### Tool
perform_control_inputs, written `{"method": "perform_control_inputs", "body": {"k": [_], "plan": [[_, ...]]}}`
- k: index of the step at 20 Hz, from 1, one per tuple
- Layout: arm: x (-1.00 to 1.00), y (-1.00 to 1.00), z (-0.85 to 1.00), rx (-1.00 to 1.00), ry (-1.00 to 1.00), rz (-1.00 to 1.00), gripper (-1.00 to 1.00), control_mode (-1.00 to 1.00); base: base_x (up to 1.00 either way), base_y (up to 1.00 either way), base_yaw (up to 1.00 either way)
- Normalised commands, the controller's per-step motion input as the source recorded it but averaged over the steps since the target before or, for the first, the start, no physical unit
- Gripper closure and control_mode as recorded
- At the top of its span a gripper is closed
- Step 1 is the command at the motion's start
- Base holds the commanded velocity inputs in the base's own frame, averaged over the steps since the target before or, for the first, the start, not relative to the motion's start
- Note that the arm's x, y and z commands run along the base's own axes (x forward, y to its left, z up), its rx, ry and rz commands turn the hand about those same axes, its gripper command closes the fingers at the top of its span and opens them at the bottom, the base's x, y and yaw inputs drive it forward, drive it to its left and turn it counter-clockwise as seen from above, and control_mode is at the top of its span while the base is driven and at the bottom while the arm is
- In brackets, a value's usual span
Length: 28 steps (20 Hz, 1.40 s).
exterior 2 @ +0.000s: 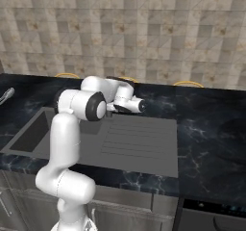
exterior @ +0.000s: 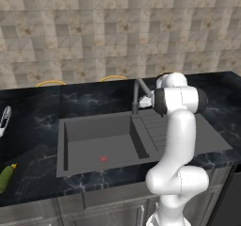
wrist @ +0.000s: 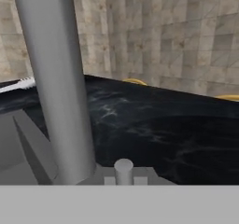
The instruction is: Turn on the sink faucet. Then move the cucumber from the counter to the sink. Turn off the sink. Move the vegetable from the sink to the pot next to the stove. Finally move the pot to the front center burner.
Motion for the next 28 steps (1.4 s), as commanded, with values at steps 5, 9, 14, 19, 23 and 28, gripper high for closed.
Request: {"method": "perform_control_inputs", "body": {"k": [5,9,14,19,23,28], "plan": [[0.0,-0.04,-0.14,0.01,0.0,-0.09,1.0,-1.0,0.0,0.0,0.0],[0.0,-0.24,-0.27,0.03,0.0,-0.15,1.0,-1.0,0.0,0.0,0.0],[0.0,-0.37,-0.37,0.04,0.0,-0.15,1.0,-1.0,0.0,0.0,0.0],[0.08,-0.49,-0.38,0.06,0.0,-0.1,1.0,-1.0,0.0,0.0,0.0],[0.2,-0.55,-0.32,0.07,0.0,-0.08,1.0,-1.0,0.0,0.0,0.0],[0.22,-0.6,-0.31,0.08,0.02,-0.07,1.0,-1.0,0.0,0.0,0.0]]}}
